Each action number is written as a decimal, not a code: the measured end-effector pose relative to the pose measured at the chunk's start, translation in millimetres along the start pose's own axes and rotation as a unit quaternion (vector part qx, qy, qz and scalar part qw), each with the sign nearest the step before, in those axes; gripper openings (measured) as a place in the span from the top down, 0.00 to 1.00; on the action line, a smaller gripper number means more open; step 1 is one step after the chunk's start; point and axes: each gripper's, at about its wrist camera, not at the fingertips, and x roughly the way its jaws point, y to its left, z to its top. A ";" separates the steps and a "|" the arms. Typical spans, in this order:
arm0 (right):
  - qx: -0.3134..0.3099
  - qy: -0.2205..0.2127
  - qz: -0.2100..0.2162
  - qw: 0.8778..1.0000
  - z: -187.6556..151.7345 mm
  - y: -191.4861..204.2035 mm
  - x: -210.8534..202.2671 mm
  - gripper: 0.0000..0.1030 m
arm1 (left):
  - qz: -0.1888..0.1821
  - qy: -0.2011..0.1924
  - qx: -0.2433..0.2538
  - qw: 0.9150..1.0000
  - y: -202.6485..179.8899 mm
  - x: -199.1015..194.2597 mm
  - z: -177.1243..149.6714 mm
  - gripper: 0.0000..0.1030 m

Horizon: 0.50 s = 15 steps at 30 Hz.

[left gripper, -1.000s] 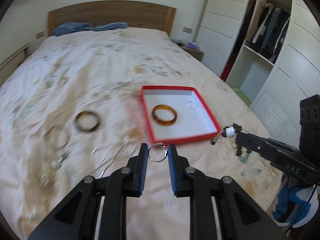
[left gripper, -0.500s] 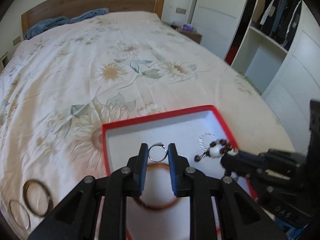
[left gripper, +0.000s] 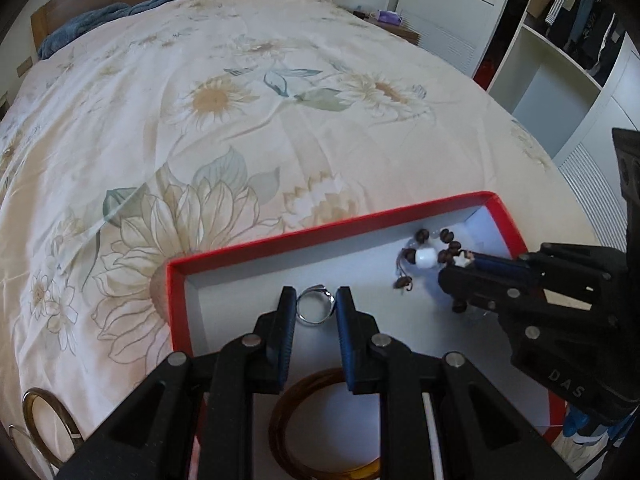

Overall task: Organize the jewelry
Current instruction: 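Carry the ring and beaded bracelet into the red box and open both tools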

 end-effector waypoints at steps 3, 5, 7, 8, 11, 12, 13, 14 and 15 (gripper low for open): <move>-0.007 -0.001 -0.003 1.000 -0.5 0.1 0.9 0.89 | 0.001 0.000 -0.002 1.000 0.0 2.7 0.3 0.81; -0.005 -0.008 0.005 1.000 -3.0 -1.3 0.8 0.88 | 0.000 -0.002 -0.005 1.000 1.1 3.5 -1.1 0.81; -0.006 -0.012 0.004 1.000 -5.7 -1.1 2.5 0.87 | 0.010 -0.004 0.001 1.000 -2.5 3.7 -2.9 0.81; -0.008 -0.012 0.002 1.000 -6.9 -0.1 2.4 0.86 | 0.013 -0.006 0.003 1.000 -3.9 3.5 -3.8 0.81; -0.017 -0.012 -0.005 1.000 -8.3 3.0 3.6 0.84 | 0.012 -0.008 -0.001 1.000 -2.7 2.3 -4.7 0.81; -0.019 -0.012 -0.006 1.000 -8.3 3.6 3.7 0.84 | 0.012 -0.008 -0.001 1.000 -2.8 2.1 -4.7 0.81; -0.020 -0.012 -0.007 1.000 -8.3 4.0 3.8 0.84 | 0.013 -0.008 0.000 1.000 -2.8 2.0 -4.8 0.81; -0.021 -0.011 -0.007 1.000 -8.1 4.6 3.9 0.83 | 0.013 -0.009 0.000 1.000 -2.8 1.7 -5.0 0.81; -0.023 -0.012 -0.007 1.000 -8.2 5.2 3.7 0.81 | 0.013 -0.009 -0.001 1.000 -3.0 1.4 -5.1 0.81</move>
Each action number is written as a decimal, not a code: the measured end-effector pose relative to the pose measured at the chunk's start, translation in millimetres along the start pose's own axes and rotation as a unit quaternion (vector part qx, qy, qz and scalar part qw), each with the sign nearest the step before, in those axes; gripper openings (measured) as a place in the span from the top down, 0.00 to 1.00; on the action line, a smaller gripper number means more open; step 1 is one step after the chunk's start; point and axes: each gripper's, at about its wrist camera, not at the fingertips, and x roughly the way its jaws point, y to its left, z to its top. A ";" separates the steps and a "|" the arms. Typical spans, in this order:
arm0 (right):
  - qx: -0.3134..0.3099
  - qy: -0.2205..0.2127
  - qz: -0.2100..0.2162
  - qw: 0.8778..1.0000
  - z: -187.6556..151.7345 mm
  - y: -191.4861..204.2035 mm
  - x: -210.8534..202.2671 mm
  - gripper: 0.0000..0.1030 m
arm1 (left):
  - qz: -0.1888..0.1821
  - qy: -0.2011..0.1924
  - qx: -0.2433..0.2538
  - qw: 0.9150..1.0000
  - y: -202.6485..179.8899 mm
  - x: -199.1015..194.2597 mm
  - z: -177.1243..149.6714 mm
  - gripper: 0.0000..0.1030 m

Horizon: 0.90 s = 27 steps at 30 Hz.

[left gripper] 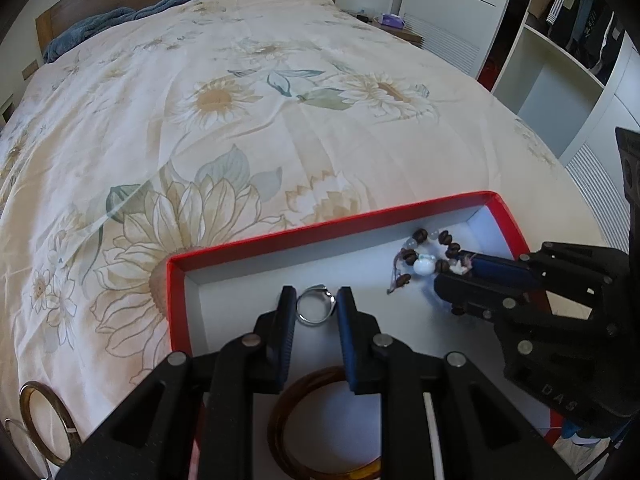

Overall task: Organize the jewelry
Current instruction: 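Carry the ring and beaded bracelet into the red box and open both tools, then withdraw both tools from the box toward the remaining jewelry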

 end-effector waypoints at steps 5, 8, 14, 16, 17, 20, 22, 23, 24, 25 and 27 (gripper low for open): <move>-0.015 0.003 -0.007 1.000 0.4 6.6 -2.9 0.62 | -0.007 0.006 -0.004 1.000 -0.6 -2.7 0.6 0.81; -0.010 0.003 -0.005 1.000 -0.2 6.4 -8.9 0.59 | -0.007 0.004 -0.007 1.000 -0.2 -8.1 -0.5 0.81; -0.001 0.001 -0.021 1.000 -7.7 5.7 -40.8 0.59 | -0.008 -0.001 -0.017 1.000 3.8 -37.4 -4.6 0.77; 0.004 -0.007 -0.027 1.000 -11.4 8.1 -63.5 0.59 | -0.010 -0.011 -0.016 1.000 2.4 -61.5 -7.4 0.77; 0.005 -0.011 -0.029 0.999 -13.1 10.3 -74.1 0.59 | -0.011 -0.016 -0.015 1.000 1.7 -71.5 -8.7 0.77; 0.008 -0.028 -0.035 0.999 -19.3 21.4 -116.4 0.59 | -0.017 -0.038 -0.016 0.999 2.3 -120.4 -18.0 0.77; 0.008 -0.043 -0.036 0.998 -24.7 31.9 -148.7 0.59 | -0.017 -0.053 -0.012 0.998 5.4 -153.3 -26.2 0.77; 0.007 -0.053 -0.037 0.998 -28.1 38.9 -166.9 0.59 | -0.011 -0.066 -0.008 0.998 9.2 -177.8 -33.6 0.77; 0.006 -0.064 -0.037 0.997 -31.5 46.6 -185.5 0.59 | -0.002 -0.080 -0.005 0.997 13.9 -200.9 -41.6 0.77; 0.005 -0.074 -0.036 0.997 -34.3 53.8 -202.0 0.59 | 0.003 -0.089 -0.004 0.996 17.7 -217.2 -46.8 0.77; 0.004 -0.100 -0.034 0.994 -43.2 70.6 -239.4 0.59 | 0.022 -0.109 -0.001 0.994 31.2 -260.8 -64.4 0.77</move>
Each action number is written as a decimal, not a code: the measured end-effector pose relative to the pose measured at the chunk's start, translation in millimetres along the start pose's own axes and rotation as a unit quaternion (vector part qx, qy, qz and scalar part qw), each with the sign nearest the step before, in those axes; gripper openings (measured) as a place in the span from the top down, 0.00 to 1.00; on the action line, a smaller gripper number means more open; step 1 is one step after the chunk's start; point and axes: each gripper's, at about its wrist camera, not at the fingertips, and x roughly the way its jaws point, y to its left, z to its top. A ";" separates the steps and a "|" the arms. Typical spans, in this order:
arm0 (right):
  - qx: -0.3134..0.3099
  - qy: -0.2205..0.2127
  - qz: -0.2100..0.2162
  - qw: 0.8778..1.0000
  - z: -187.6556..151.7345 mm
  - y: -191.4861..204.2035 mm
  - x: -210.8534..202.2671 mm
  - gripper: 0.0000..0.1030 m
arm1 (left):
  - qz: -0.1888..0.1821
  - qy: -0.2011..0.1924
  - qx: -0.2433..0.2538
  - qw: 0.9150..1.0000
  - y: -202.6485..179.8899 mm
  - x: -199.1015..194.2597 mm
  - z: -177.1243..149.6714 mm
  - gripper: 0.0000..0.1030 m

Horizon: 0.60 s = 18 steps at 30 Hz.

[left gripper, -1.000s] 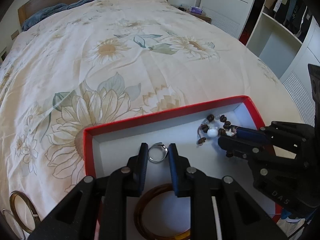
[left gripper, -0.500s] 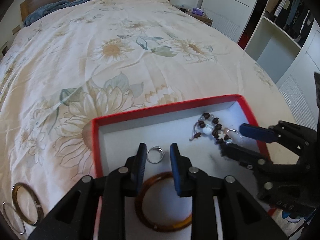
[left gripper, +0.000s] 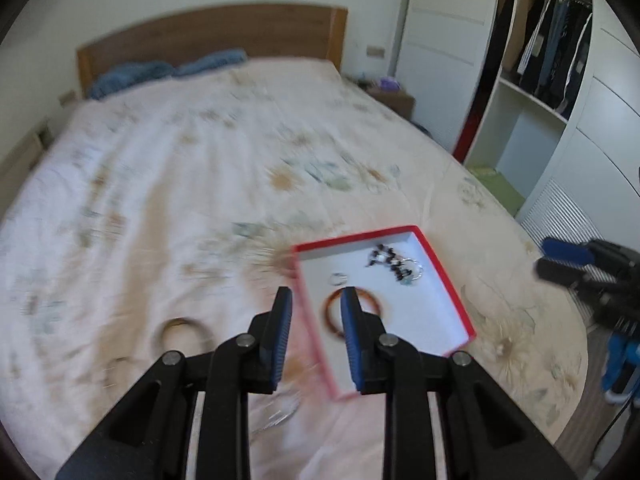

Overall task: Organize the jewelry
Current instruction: 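Withdraw both tools from the box toward the remaining jewelry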

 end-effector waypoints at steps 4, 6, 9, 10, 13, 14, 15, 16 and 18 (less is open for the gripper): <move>-0.004 -0.043 0.008 0.999 -9.2 27.7 -64.0 0.58 | 0.047 -0.019 0.001 0.999 34.5 -78.3 -23.5 0.77; -0.004 -0.063 0.018 0.998 -17.2 43.7 -92.8 0.57 | 0.072 -0.033 -0.001 0.997 52.5 -117.3 -39.3 0.77; -0.008 -0.084 0.030 0.996 -28.5 65.6 -124.8 0.57 | 0.102 -0.054 -0.012 0.993 75.3 -169.3 -63.8 0.77; -0.010 -0.090 0.033 0.995 -32.0 71.8 -132.4 0.57 | 0.106 -0.061 -0.017 0.992 80.6 -182.7 -70.7 0.76; -0.013 -0.109 0.046 0.993 -45.1 93.2 -161.3 0.57 | 0.120 -0.084 -0.034 0.989 93.3 -225.7 -95.5 0.60; -0.014 -0.113 0.049 0.992 -48.1 98.5 -167.7 0.57 | 0.124 -0.092 -0.040 0.987 97.2 -240.0 -104.7 0.58; -0.015 -0.119 0.053 0.991 -52.2 104.7 -175.6 0.57 | 0.126 -0.096 -0.042 0.986 99.1 -248.7 -110.4 0.58; -0.015 -0.122 0.056 0.991 -56.0 109.8 -182.3 0.57 | 0.127 -0.101 -0.045 0.986 101.1 -257.5 -116.1 0.58; -0.014 -0.132 0.062 0.989 -63.6 120.0 -196.0 0.56 | 0.129 -0.113 -0.053 0.984 104.2 -275.6 -128.4 0.58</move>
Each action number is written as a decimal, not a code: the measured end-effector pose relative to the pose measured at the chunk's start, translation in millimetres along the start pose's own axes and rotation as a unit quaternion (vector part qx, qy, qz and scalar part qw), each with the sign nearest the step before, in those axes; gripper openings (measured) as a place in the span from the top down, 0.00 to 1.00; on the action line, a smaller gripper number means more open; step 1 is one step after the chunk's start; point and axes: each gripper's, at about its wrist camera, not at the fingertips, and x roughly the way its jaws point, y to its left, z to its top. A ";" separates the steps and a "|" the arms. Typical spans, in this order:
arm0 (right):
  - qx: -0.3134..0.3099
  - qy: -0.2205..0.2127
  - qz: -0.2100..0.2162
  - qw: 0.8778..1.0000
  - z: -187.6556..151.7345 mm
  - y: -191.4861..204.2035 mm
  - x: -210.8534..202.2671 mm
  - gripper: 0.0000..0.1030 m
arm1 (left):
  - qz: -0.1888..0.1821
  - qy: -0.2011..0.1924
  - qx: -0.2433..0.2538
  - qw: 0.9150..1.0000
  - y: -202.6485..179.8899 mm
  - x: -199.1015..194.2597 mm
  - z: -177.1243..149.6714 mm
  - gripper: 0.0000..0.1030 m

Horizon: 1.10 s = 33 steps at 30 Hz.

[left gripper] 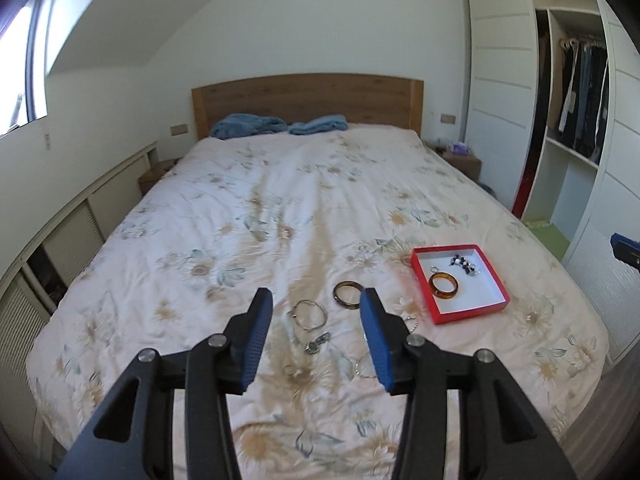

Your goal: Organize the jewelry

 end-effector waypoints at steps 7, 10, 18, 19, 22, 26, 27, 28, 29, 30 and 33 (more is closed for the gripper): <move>0.000 -0.017 0.017 1.000 -15.5 32.9 -28.2 0.54 | -0.002 -0.030 -0.024 0.999 12.2 -29.8 -22.5 0.57; -0.001 -0.013 0.025 1.000 -21.3 41.6 -26.6 0.54 | -0.002 -0.028 -0.016 0.999 6.8 -26.8 -32.8 0.57; 0.006 0.030 0.057 0.998 -36.2 55.2 19.5 0.54 | -0.012 0.025 -0.027 0.999 0.4 20.4 -59.3 0.57; 0.006 0.041 0.063 0.997 -39.5 56.5 31.0 0.54 | -0.012 0.033 -0.034 0.999 1.8 30.4 -63.9 0.57; 0.011 0.069 0.080 0.994 -49.3 58.8 63.9 0.54 | -0.001 0.049 -0.031 0.998 4.4 57.7 -74.4 0.57; 0.025 0.103 0.102 0.989 -63.7 59.4 110.7 0.57 | -0.011 0.069 -0.028 0.997 6.1 99.1 -88.1 0.58; 0.030 0.111 0.108 0.987 -67.7 59.1 124.4 0.58 | -0.012 0.073 -0.026 0.997 6.0 108.7 -91.3 0.57; 0.036 0.120 0.114 0.986 -71.5 58.4 137.8 0.58 | -0.014 0.078 -0.025 0.997 5.8 117.3 -94.0 0.58; 0.042 0.128 0.120 0.984 -75.6 56.8 150.9 0.59 | -0.019 0.082 -0.024 0.996 6.0 129.3 -97.9 0.58; 0.046 0.135 0.125 0.982 -78.3 55.7 161.4 0.59 | -0.022 0.086 -0.024 0.996 6.0 137.8 -100.7 0.58; 0.061 0.159 0.137 0.976 -89.7 51.6 197.1 0.59 | -0.032 0.107 -0.021 0.994 6.8 168.3 -110.4 0.58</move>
